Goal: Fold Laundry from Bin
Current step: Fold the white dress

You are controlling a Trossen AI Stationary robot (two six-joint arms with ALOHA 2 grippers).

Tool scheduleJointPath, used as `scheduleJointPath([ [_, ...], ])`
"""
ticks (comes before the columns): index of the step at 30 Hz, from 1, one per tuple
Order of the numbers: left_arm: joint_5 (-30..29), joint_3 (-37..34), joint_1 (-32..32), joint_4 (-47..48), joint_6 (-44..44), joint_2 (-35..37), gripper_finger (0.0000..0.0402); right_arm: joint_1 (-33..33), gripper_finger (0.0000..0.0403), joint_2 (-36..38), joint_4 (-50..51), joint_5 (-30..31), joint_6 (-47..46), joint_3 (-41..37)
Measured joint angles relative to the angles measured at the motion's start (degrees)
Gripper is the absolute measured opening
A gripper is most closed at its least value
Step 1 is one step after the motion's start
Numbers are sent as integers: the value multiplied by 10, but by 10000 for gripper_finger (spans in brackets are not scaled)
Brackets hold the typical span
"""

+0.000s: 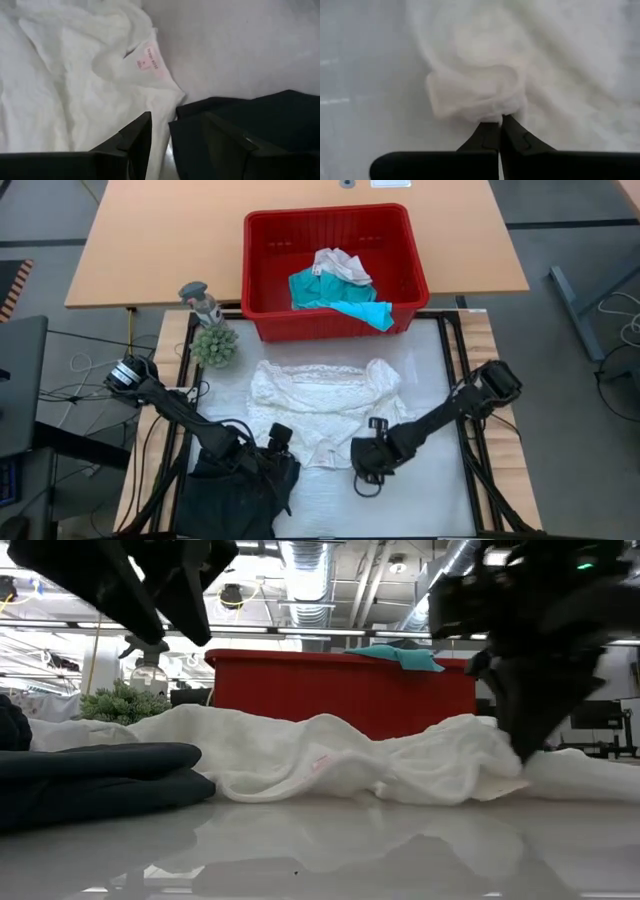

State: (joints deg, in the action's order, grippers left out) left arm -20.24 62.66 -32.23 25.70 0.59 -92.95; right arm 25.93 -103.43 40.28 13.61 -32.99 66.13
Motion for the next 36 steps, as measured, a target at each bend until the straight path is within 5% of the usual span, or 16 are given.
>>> scheduleJointPath([
  [14,-15,-73,55,-78,-68,0,162,-142,19,15,10,6,84,0],
  [20,26,-73,93,-123,-73,0,162,-192,19,43,-1,5,116,0],
  [36,43,-69,82,-142,-110,-70,162,-230,19,92,-21,1,137,0],
])
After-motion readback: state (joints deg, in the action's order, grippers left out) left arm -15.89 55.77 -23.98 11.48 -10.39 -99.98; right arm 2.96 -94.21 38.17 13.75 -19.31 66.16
